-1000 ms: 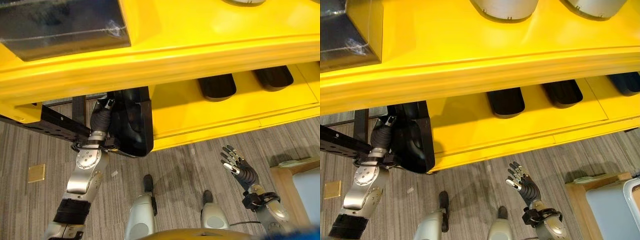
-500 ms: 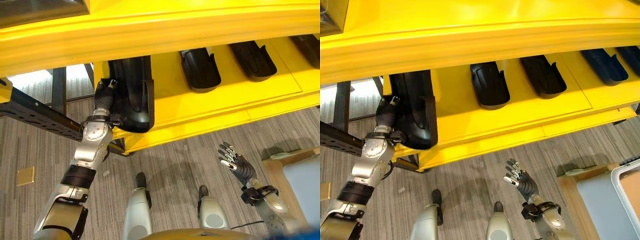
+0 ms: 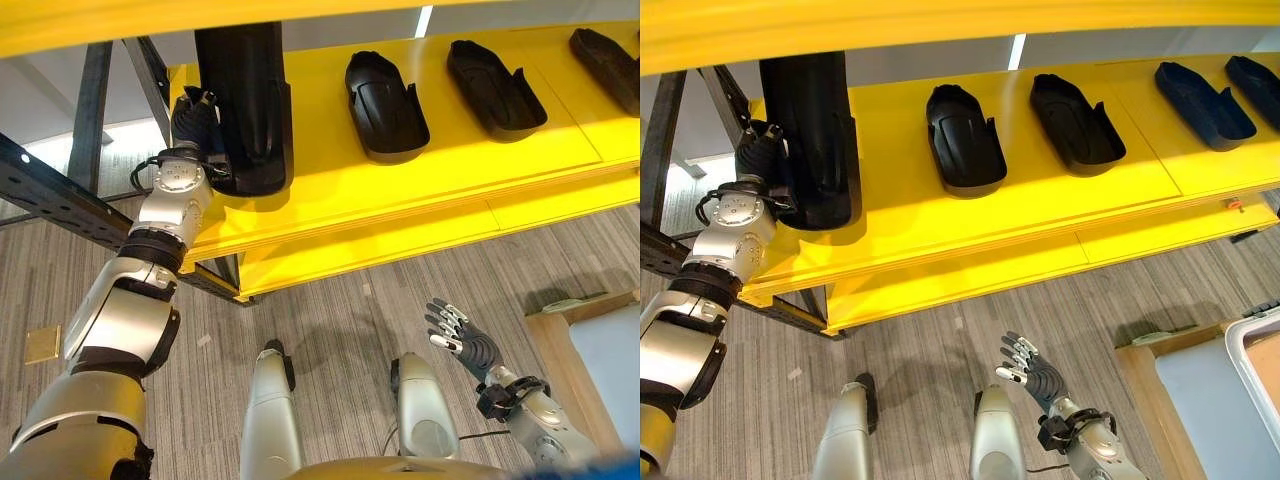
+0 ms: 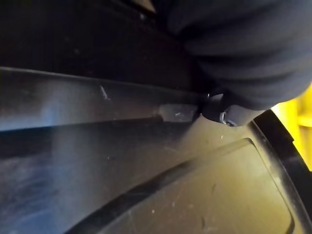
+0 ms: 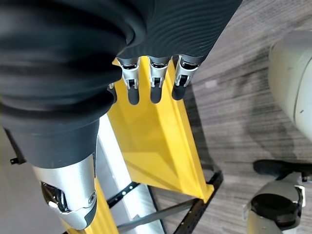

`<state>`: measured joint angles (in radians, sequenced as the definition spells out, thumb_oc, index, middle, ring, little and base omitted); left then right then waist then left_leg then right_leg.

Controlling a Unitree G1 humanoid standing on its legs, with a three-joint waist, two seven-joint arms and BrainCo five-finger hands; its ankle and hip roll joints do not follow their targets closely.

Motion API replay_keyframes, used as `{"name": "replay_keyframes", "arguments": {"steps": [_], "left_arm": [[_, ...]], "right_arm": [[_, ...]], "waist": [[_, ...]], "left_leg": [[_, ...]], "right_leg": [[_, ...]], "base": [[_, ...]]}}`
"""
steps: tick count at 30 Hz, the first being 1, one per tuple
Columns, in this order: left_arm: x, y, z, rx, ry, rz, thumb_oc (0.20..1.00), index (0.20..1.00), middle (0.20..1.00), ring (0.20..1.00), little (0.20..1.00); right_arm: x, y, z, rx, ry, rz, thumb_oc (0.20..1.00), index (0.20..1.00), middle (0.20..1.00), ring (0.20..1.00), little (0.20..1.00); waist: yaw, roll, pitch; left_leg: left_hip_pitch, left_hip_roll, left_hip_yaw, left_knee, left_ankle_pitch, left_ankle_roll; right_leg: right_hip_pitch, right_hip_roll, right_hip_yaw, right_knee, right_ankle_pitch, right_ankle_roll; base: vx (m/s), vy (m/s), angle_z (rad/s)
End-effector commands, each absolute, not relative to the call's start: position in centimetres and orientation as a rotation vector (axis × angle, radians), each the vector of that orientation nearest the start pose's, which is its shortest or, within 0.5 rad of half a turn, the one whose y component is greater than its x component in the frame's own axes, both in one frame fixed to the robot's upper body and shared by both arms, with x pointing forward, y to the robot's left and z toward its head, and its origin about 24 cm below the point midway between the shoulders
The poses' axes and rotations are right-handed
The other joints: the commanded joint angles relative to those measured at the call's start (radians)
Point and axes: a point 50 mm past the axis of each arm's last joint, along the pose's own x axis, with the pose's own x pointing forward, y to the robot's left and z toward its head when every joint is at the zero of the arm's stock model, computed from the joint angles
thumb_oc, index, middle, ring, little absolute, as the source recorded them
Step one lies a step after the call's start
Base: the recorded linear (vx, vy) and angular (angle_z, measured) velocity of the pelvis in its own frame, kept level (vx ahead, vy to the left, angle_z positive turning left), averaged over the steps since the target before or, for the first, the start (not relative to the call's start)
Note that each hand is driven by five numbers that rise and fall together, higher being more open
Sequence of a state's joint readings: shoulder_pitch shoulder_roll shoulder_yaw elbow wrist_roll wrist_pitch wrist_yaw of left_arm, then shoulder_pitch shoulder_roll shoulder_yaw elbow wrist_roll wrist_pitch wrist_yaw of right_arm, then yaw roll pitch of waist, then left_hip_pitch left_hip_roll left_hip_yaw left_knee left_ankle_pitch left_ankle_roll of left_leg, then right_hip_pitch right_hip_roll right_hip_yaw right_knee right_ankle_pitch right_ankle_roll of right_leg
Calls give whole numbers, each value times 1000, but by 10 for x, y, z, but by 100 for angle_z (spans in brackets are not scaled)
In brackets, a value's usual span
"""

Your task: Move parts from the plastic box to the shelf.

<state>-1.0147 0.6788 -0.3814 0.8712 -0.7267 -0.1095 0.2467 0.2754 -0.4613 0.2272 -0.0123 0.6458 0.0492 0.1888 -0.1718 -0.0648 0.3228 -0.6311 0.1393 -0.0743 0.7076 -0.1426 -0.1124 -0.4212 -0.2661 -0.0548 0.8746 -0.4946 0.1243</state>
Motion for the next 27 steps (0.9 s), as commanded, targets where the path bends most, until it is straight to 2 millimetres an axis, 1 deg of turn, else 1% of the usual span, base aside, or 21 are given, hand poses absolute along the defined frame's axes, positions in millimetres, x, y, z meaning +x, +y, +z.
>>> {"name": "replay_keyframes", "arguments": {"steps": [1,3,5,6,7,9,10,11,12,13,15,21,27], "left_arm": [[391,276,267,46,-368,339,200,200,200,200,200],[392,282,269,30,-355,359,200,200,200,200,200],[392,292,274,37,-331,399,200,200,200,200,200],[392,293,272,21,-322,401,200,200,200,200,200],[392,299,272,24,-306,422,200,200,200,200,200],[391,300,273,21,-307,427,200,200,200,200,200],[391,304,270,16,-288,442,200,200,200,200,200],[391,306,270,3,-286,448,200,200,200,200,200],[391,306,270,3,-286,448,200,200,200,200,200],[391,307,267,-38,-278,452,200,200,200,200,200],[390,309,267,-33,-275,457,200,200,200,200,200],[394,303,260,-88,-254,436,200,200,200,200,200],[395,302,265,-72,-253,436,200,200,200,200,200]], "right_arm": [[182,-196,-3,262,322,267,1000,1000,1000,1000,1000],[181,-196,-3,263,322,267,1000,1000,1000,1000,1000],[182,-197,-2,259,325,268,1000,1000,1000,1000,1000],[181,-197,-2,258,326,266,1000,1000,1000,1000,1000],[181,-198,-1,258,323,268,1000,1000,1000,1000,1000],[180,-198,-2,261,324,264,1000,1000,1000,1000,1000],[179,-198,-2,266,329,258,1000,1000,1000,1000,1000],[179,-198,-2,269,328,258,1000,1000,1000,1000,1000],[179,-198,-2,269,328,258,1000,1000,1000,1000,1000],[179,-197,-2,273,328,256,1000,1000,1000,1000,1000],[179,-196,-3,275,330,256,1000,1000,1000,1000,1000],[179,-195,-3,274,332,264,1000,1000,1000,1000,1000],[179,-195,-4,277,335,262,1000,1000,1000,1000,1000]], "waist": [[6,18,-38],[2,17,-36],[-2,15,-35],[-3,15,-36],[-4,14,-35],[-4,13,-36],[-4,11,-38],[-5,9,-37],[-5,9,-37],[-6,8,-35],[-4,6,-35],[-7,3,-34],[-16,1,-34]], "left_leg": [[58,92,-24,24,-76,-15],[43,92,-24,30,-77,-16],[26,91,-25,38,-76,-15],[23,90,-26,38,-77,-14],[13,90,-26,42,-78,-13],[9,88,-27,43,-78,-13],[13,90,-28,53,-106,-15],[8,90,-28,56,-107,-15],[8,90,-28,56,-107,-15],[3,90,-26,59,-111,-13],[-5,88,-26,64,-114,-11],[-19,85,-22,69,-120,-7],[-34,85,-15,74,-124,-3]], "right_leg": [[68,-36,42,-88,85,-14],[58,-36,43,-81,86,-15],[44,-38,44,-76,84,-14],[41,-39,43,-77,85,-14],[37,-40,44,-80,86,-14],[34,-40,45,-80,86,-14],[44,-40,47,-80,66,-12],[42,-41,47,-81,67,-13],[42,-41,47,-81,67,-13],[41,-40,49,-87,67,-11],[38,-41,50,-89,69,-11],[36,-43,51,-103,74,-9],[22,-42,60,-116,83,-7]], "base": [[-14,-11,3],[0,0,0],[0,0,0],[0,0,0],[0,0,0],[46,-4,0],[90,-8,0],[90,-8,-1],[0,0,0],[0,0,0],[20,15,0],[5,3,0],[13,24,-2]]}}
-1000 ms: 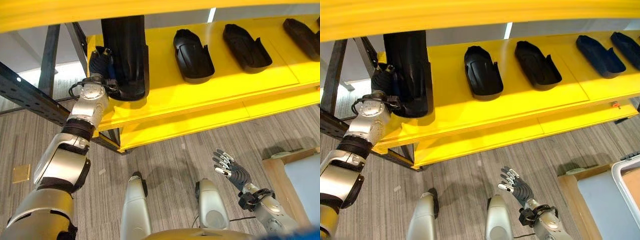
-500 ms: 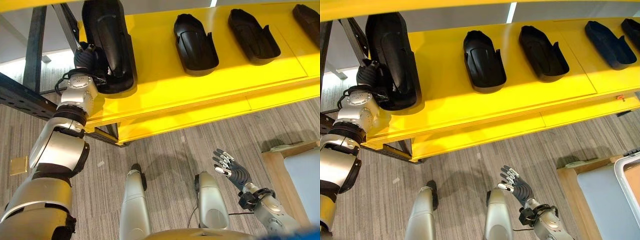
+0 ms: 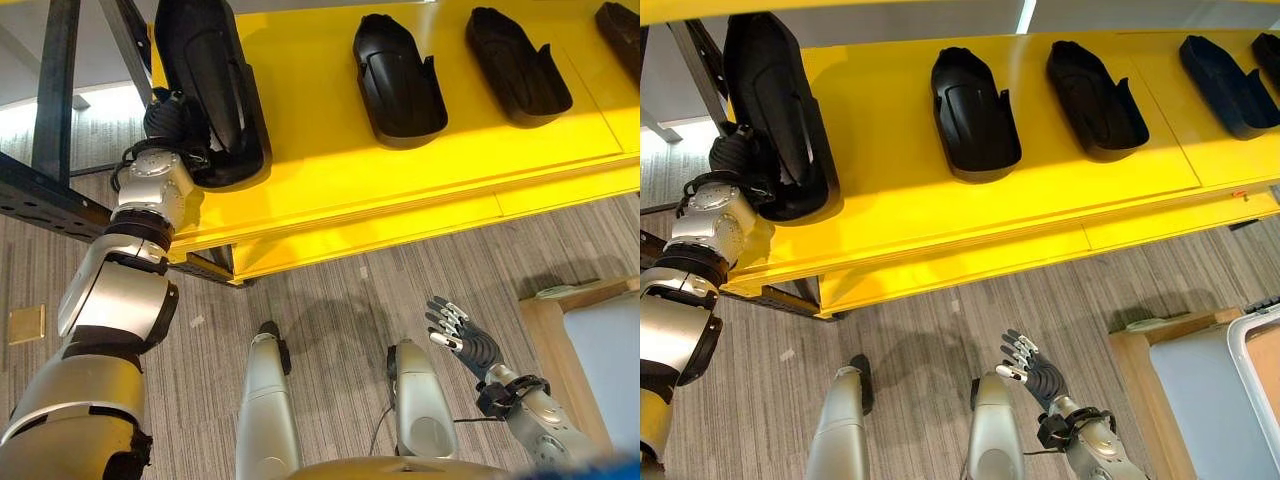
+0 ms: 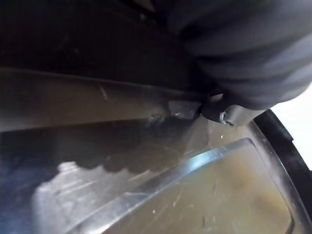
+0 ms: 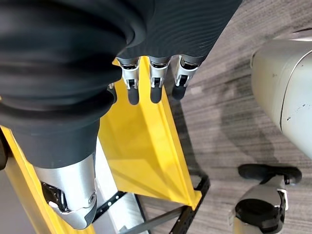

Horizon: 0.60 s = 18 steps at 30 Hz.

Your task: Move parts from the plastic box to the shelf.

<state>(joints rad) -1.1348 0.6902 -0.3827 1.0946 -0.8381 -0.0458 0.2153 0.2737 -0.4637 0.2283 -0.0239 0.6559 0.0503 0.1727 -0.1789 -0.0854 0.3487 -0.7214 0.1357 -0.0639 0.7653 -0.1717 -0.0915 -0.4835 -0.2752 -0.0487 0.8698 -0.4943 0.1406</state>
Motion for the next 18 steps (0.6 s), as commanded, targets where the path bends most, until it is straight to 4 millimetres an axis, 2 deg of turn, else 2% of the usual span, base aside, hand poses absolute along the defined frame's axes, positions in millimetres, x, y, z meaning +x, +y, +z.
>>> {"name": "replay_keyframes", "arguments": {"steps": [1,18], "left_arm": [[395,301,266,-65,-251,434,200,200,200,200,200],[390,310,288,3,-289,458,200,200,200,200,200]], "right_arm": [[178,-194,-5,284,338,259,1000,1000,1000,1000,1000],[175,-199,-8,306,356,239,1000,1000,1000,1000,1000]], "waist": [[-12,19,-59],[-23,19,-63]], "left_leg": [[46,88,-24,23,-99,-21],[-6,88,-11,52,-113,-15]], "right_leg": [[76,-32,59,-111,86,-22],[28,-29,76,-115,96,-19]], "base": [[23,35,-5],[12,13,-4]]}}
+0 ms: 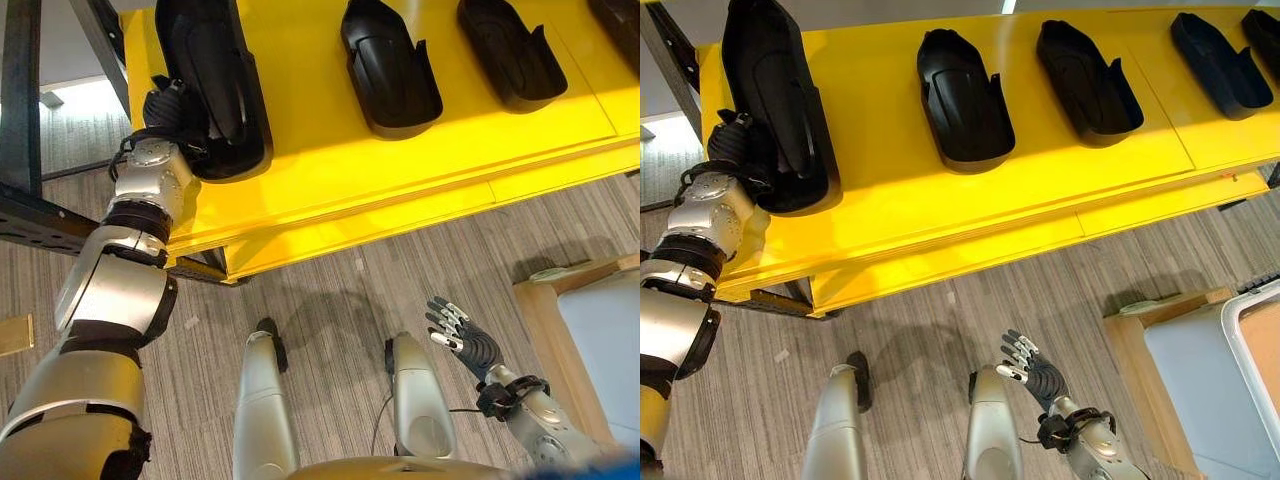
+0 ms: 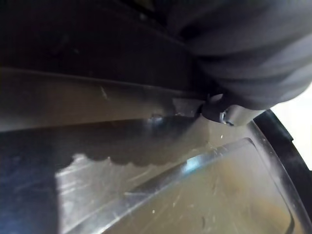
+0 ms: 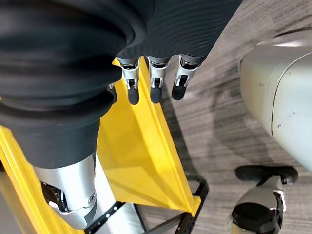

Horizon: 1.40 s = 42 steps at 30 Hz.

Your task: Move parts from the plastic box to the shelf.

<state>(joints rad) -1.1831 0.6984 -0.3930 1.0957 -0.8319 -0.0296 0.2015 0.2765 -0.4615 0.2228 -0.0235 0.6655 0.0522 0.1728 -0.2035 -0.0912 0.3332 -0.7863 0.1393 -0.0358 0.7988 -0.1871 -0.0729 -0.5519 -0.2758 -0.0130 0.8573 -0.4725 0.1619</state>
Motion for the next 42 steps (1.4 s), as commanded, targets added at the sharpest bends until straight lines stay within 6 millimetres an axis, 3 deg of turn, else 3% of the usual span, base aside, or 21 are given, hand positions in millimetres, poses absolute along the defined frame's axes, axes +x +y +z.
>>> {"name": "replay_keyframes", "arguments": {"steps": [1,8,9,10,11,34,37,42], "left_arm": [[390,310,289,4,-290,462,200,200,200,200,200],[390,309,291,-6,-296,460,200,200,200,200,200],[390,310,291,-6,-294,462,388,388,388,388,388],[390,310,290,-8,-291,464,655,655,655,655,655],[390,311,290,-12,-291,465,1000,1000,1000,1000,1000],[390,312,288,-141,-296,465,1000,1000,1000,1000,1000],[386,318,293,-65,-306,476,1000,1000,1000,1000,1000],[377,319,313,210,-374,473,1000,1000,1000,1000,1000]], "right_arm": [[174,-200,-8,311,356,234,1000,1000,1000,1000,1000],[174,-202,-8,304,360,232,1000,1000,1000,1000,1000],[174,-202,-8,304,361,232,1000,1000,1000,1000,1000],[173,-202,-9,307,363,232,1000,1000,1000,1000,1000],[173,-202,-9,308,365,232,1000,1000,1000,1000,1000],[173,-206,-11,280,381,224,1000,1000,1000,1000,1000],[173,-209,-10,267,379,222,1000,1000,1000,1000,1000],[171,-213,-9,272,367,220,1000,1000,1000,1000,1000]], "waist": [[1,26,-49],[0,26,-52],[1,26,-52],[0,26,-52],[0,26,-53],[8,29,-66],[12,30,-66],[24,34,-63]], "left_leg": [[54,83,-38,20,-99,-33],[35,83,-38,39,-108,-30],[35,82,-37,40,-109,-29],[34,80,-36,42,-111,-29],[32,79,-35,45,-112,-29],[23,80,-40,52,-114,-33],[33,82,-40,44,-110,-34],[44,80,-41,32,-100,-36]], "right_leg": [[90,-29,42,-101,74,-40],[71,-29,50,-87,72,-39],[68,-28,51,-84,72,-39],[66,-29,53,-80,70,-40],[64,-29,54,-78,69,-40],[60,-29,48,-65,58,-42],[65,-26,49,-65,57,-43],[75,-26,42,-66,58,-44]], "base": [[0,0,0],[0,0,0],[0,0,0],[0,0,0],[6,10,-4],[0,0,-1],[0,0,0],[-6,-5,0]]}}
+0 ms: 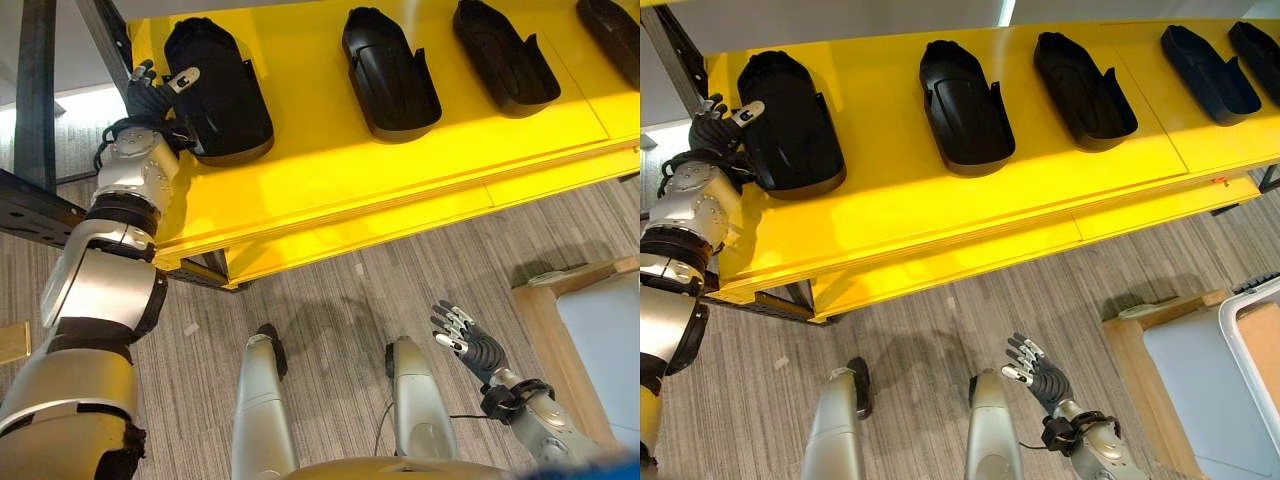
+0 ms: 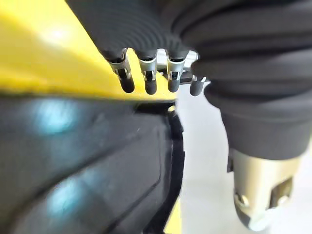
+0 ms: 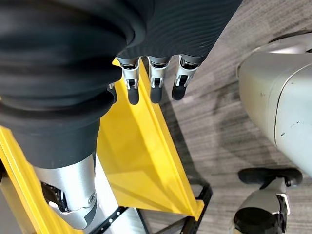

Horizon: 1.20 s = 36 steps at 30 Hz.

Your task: Move parts from the plastic box to the shelf.

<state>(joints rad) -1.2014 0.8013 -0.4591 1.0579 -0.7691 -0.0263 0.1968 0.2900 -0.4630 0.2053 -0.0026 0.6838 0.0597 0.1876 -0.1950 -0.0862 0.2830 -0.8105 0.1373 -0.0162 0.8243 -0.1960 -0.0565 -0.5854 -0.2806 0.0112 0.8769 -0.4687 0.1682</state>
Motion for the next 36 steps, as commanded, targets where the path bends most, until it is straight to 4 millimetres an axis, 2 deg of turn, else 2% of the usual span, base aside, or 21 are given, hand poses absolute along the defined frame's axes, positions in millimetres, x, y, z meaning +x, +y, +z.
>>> {"name": "replay_keyframes", "arguments": {"steps": [1,3,6,9,14,16,18,22,36], "left_arm": [[373,311,329,380,-437,474,1000,1000,1000,1000,1000],[368,298,338,516,-518,457,1000,1000,1000,1000,1000],[358,274,335,620,-645,400,1000,1000,1000,1000,1000],[350,265,331,731,-703,392,1000,1000,1000,1000,1000],[339,253,317,790,-758,345,1000,1000,1000,1000,1000],[338,250,306,776,-754,314,1000,1000,1000,1000,1000],[342,239,284,800,-714,252,1000,1000,1000,1000,1000],[348,231,276,780,-691,227,1000,1000,1000,1000,1000],[362,223,256,963,-588,183,1000,1000,1000,1000,1000]], "right_arm": [[172,-214,-9,270,360,221,1000,1000,1000,1000,1000],[173,-214,-6,281,344,229,1000,1000,1000,1000,1000],[172,-216,-6,295,335,220,1000,1000,1000,1000,1000],[171,-218,-5,285,326,214,1000,1000,1000,1000,1000],[171,-222,-3,271,317,205,1000,1000,1000,1000,1000],[171,-223,-2,265,312,203,1000,1000,1000,1000,1000],[171,-225,0,247,305,202,1000,1000,1000,1000,1000],[171,-224,-1,246,305,201,1000,1000,1000,1000,1000],[168,-227,-1,235,312,193,1000,1000,1000,1000,1000]], "waist": [[22,31,-10],[30,31,-8],[43,26,-2],[51,23,0],[57,24,2],[58,25,3],[55,26,4],[51,27,7],[43,26,13]], "left_leg": [[68,80,-63,3,-87,-53],[69,80,-65,-1,-85,-53],[68,76,-67,-5,-82,-53],[73,76,-67,-8,-83,-52],[79,78,-66,-11,-82,-51],[83,78,-66,-15,-81,-50],[95,80,-64,-26,-76,-51],[95,80,-63,-24,-75,-50],[92,84,-64,-22,-71,-51]], "right_leg": [[110,-21,13,-84,52,-51],[111,-21,7,-81,50,-51],[113,-21,0,-77,46,-55],[117,-19,-1,-80,44,-56],[121,-19,-1,-83,45,-57],[121,-19,0,-85,45,-57],[127,-18,2,-92,46,-60],[124,-18,2,-84,44,-60],[117,-16,1,-76,39,-62]], "base": [[-30,-37,0],[-28,-35,5],[-29,-24,16],[-17,-7,9],[0,0,0],[0,0,0],[0,0,0],[0,0,0],[0,0,0]]}}
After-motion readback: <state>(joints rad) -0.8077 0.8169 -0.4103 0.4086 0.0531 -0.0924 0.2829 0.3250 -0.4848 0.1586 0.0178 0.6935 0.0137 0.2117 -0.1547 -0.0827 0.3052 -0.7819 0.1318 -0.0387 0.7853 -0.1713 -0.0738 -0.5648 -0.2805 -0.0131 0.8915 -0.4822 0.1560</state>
